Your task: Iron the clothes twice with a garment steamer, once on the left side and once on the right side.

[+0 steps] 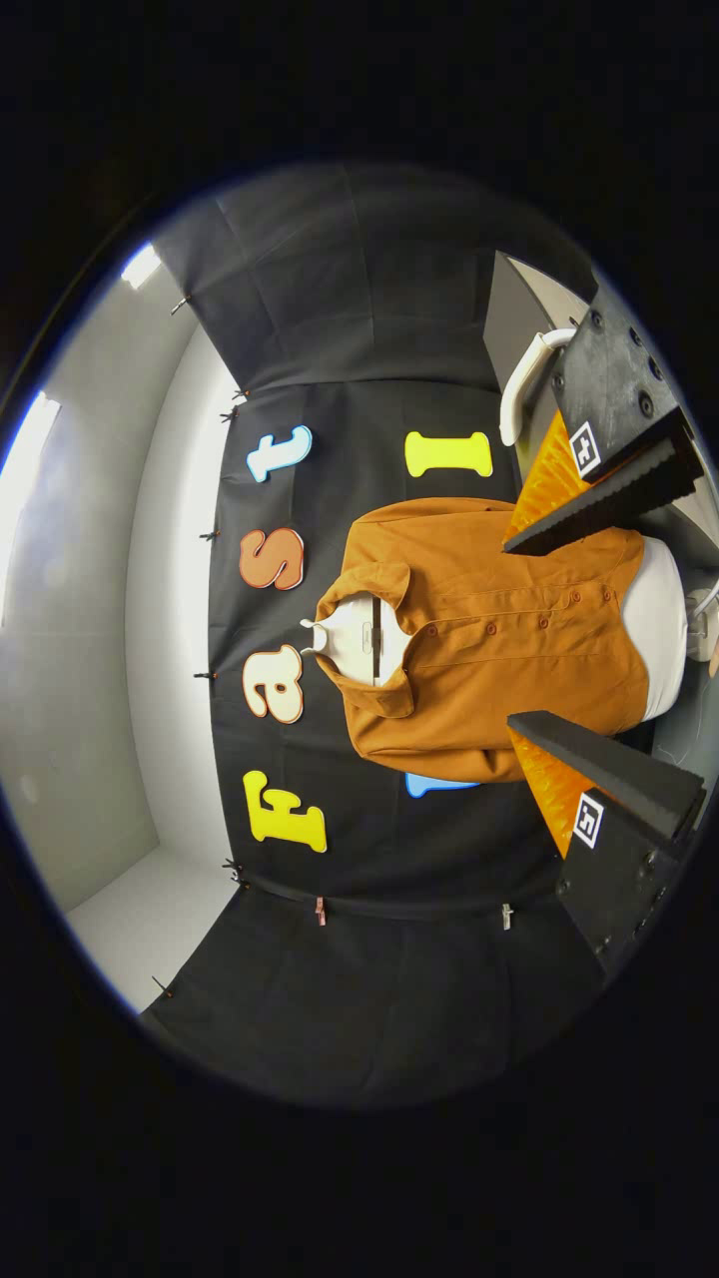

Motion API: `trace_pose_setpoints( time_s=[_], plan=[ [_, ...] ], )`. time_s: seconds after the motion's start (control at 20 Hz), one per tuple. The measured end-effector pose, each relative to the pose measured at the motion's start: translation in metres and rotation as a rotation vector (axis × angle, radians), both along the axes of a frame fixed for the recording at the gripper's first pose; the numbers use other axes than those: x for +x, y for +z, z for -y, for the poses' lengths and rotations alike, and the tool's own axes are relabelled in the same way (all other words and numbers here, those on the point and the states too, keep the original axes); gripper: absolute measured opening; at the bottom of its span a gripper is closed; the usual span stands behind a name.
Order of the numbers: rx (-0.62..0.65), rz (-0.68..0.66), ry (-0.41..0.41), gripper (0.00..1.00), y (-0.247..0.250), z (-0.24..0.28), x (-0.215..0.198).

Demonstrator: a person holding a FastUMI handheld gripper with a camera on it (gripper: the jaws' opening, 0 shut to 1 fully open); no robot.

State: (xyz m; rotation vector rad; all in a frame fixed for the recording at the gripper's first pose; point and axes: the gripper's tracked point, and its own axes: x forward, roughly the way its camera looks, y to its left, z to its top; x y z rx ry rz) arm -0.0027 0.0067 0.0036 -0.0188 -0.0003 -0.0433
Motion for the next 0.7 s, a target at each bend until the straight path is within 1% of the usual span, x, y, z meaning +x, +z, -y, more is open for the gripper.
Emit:
trace_pose_setpoints(
  time_s=[0.45, 0.7],
  plan=[
    [0.002, -0.019, -0.065, 0.98, -0.008, -0.004, 0.000],
    [0.005, -0.035, -0.102, 0.98, -0.013, 0.008, 0.003]
  ],
)
